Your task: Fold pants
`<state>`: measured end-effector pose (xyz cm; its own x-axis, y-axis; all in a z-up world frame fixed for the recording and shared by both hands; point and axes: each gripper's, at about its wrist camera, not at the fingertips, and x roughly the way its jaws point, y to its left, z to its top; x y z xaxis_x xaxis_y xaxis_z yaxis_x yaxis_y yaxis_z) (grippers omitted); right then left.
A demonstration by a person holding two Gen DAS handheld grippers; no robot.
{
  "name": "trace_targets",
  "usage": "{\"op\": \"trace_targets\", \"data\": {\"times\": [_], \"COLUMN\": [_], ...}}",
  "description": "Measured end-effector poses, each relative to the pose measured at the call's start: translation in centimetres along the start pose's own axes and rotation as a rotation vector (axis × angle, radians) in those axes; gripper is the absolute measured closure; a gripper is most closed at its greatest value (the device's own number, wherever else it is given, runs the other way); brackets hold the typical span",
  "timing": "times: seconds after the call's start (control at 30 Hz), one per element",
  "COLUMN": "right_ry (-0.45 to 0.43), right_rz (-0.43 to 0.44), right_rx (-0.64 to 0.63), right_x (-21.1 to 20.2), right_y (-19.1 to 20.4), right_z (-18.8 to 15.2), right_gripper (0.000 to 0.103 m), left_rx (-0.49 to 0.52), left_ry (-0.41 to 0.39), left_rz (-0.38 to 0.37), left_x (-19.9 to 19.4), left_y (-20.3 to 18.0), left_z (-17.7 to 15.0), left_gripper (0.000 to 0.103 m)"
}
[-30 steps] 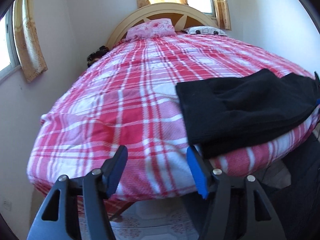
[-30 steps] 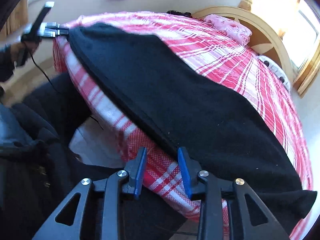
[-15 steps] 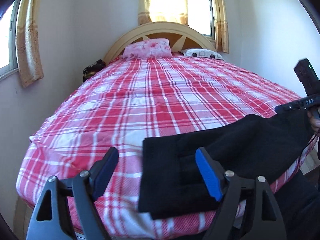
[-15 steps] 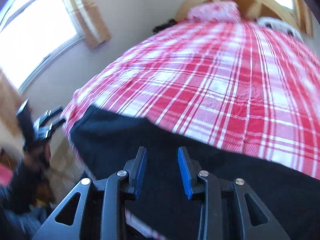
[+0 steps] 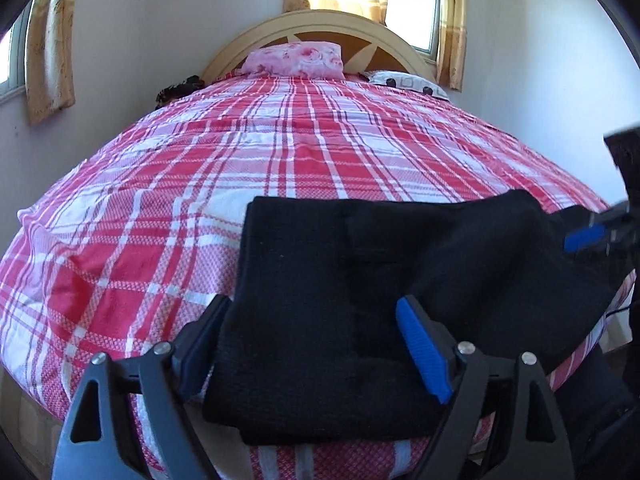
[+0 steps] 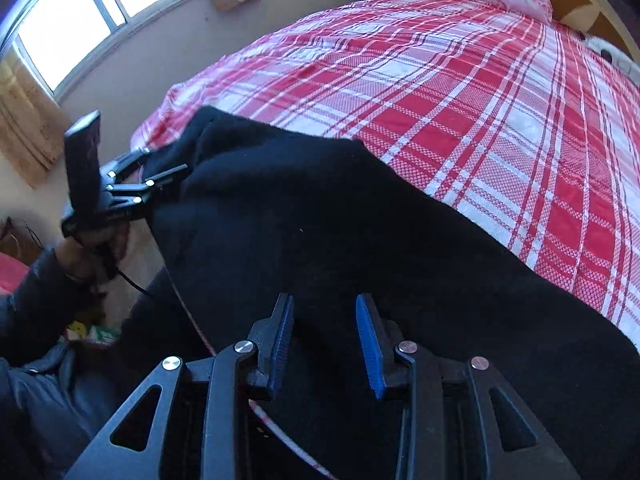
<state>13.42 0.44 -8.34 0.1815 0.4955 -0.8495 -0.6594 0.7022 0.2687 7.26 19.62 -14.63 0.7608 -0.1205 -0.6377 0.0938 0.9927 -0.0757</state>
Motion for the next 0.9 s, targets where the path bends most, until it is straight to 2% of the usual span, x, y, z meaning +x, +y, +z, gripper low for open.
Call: {"op": "trace_targets", "data": {"times": [0.07, 0.13, 0.2, 0.27, 0.37, 0.53, 0.57, 0.63, 0.7, 0.77, 0.83, 0.9], "right_ry": [-0.072, -0.142, -0.166, -0.141, -0.050, 0.050, 0.069, 0.102, 0.068, -0.013, -0.100, -0.109], "right_rz": [0.021, -0.006, -0.045, -0.056, 0.049, 0.215, 0.229, 0.204, 0.200, 0.204, 0.134, 0.112], "right_rx": [0.042, 0.103, 0.168, 0.191, 0.178, -0.019, -0.054, -0.104, -0.098, -0.049, 0.049, 0.132], "right_x": [-1.3, -2.3, -2.3, -1.3, 0.3, 0.3, 0.5, 0.9, 0.5, -0.6, -1.5, -1.2], "right_y": [-0.7, -2.3, -4.0, -5.2, -5.6, -1.3, -0.3, 1.1, 1.4, 0.5, -2.1, -4.2], "right_z": [0.8, 2.1, 3.3, 4.2, 4.4, 2.9, 2.5, 1.6, 1.7, 2.7, 4.2, 5.2], "right_gripper": [0.069, 0.069, 0.069, 0.069, 0.069, 0.069, 0.069, 0.069, 0.069, 0.069, 0.069, 0.069], "left_rx": [0.002, 0.000, 0.002, 0.001, 0.002, 0.000, 0.000, 0.001, 0.001, 0.000, 0.000, 0.000], "left_ry": [-0.011, -0.018, -0.024, -0.029, -0.035, -0.047, -0.048, -0.045, -0.045, -0.047, -0.049, -0.050], "left_rz": [0.007, 0.008, 0.012, 0.012, 0.012, 0.012, 0.012, 0.013, 0.013, 0.013, 0.014, 0.013], "left_x": [-0.1, 0.0, -0.1, -0.1, -0.1, -0.1, -0.1, 0.0, 0.0, 0.0, 0.0, 0.0], "left_y": [-0.2, -0.2, -0.2, -0.2, -0.1, -0.1, -0.1, -0.1, -0.1, -0.1, -0.1, -0.1], "left_z": [-0.2, -0.3, -0.4, -0.4, -0.4, -0.6, -0.6, -0.6, -0.6, -0.6, -0.6, -0.7], "left_gripper": [0.016, 0.016, 0.016, 0.016, 0.015, 0.014, 0.014, 0.014, 0.014, 0.014, 0.013, 0.013]}}
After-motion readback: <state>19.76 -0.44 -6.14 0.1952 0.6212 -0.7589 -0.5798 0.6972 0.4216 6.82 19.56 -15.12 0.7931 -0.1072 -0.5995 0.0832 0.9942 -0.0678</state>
